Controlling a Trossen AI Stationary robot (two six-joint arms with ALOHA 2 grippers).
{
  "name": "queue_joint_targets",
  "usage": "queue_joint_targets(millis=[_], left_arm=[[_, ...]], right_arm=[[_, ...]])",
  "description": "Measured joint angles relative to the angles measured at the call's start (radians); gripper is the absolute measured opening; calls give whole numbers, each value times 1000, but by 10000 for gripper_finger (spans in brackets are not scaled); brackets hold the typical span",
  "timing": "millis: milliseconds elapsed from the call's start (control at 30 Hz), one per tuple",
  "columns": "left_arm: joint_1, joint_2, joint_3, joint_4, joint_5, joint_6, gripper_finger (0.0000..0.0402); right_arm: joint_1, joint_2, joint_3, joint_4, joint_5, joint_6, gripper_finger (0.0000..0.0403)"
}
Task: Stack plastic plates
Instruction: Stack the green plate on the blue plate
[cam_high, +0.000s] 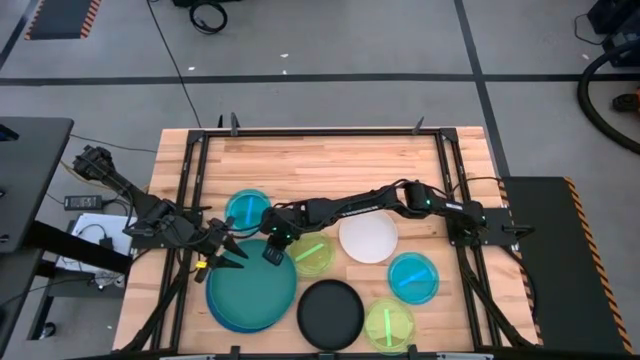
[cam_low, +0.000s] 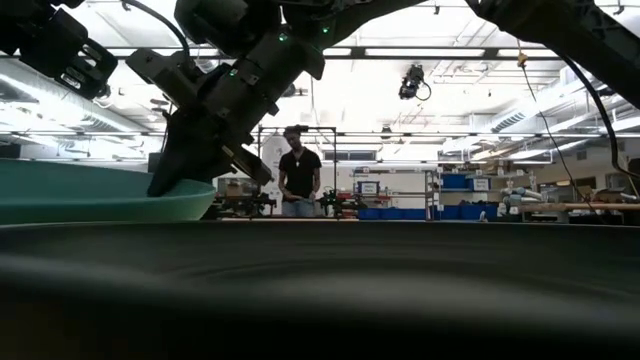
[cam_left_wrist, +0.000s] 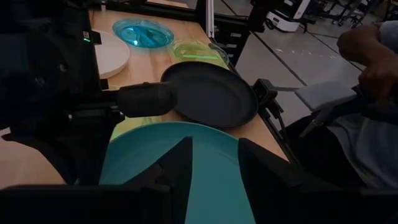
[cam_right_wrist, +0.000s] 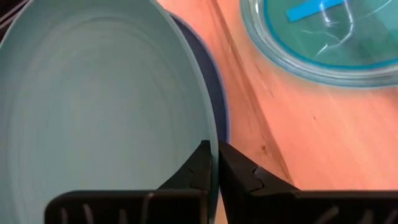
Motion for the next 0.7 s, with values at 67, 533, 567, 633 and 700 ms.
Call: queue_joint_targets(millis=[67,533,567,633,700], left_arm=[[0,0,0,0,0,0,137],[0,0,0,-8,0,0,137],[0,0,0,-9,0,0,137],[0,0,0,-8,0,0,137],[0,0,0,-8,0,0,137]], right_arm=[[-1,0,0,4,10,-12,29],[-15,-3,0,24,-96,-41,129],[-19,-8,0,18,-114,-41,135],[-27,-21,0,8,-137,-42,143],[-33,-35,0,-12,-138,-54,147]])
